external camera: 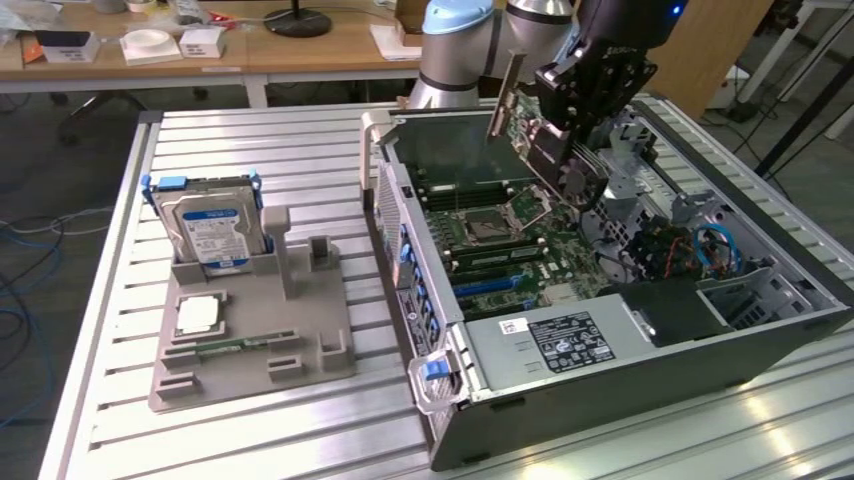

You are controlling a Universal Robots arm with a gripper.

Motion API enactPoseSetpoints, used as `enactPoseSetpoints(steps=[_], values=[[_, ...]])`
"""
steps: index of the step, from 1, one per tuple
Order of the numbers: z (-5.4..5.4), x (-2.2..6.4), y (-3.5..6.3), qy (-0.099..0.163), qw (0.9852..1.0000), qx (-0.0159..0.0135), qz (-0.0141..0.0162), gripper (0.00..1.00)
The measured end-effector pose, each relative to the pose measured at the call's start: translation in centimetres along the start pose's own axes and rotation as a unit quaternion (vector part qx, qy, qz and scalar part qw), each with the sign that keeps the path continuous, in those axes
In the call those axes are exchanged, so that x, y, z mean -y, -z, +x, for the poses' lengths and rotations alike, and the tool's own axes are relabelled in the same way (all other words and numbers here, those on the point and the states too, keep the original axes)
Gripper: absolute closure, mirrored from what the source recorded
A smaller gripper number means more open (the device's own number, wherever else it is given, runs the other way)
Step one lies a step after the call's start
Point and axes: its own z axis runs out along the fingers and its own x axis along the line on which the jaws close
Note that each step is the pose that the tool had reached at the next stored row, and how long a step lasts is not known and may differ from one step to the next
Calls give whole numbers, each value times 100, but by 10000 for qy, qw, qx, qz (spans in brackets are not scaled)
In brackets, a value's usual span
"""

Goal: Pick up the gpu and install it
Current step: 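Insert the gpu into the slot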

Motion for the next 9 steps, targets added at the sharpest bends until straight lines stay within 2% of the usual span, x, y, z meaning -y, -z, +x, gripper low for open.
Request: enactPoseSetpoints(steps=[4,9], values=[[-1,0,0,245,9997,-10,6,74],[-1,0,-1,555,9985,-22,12,74]])
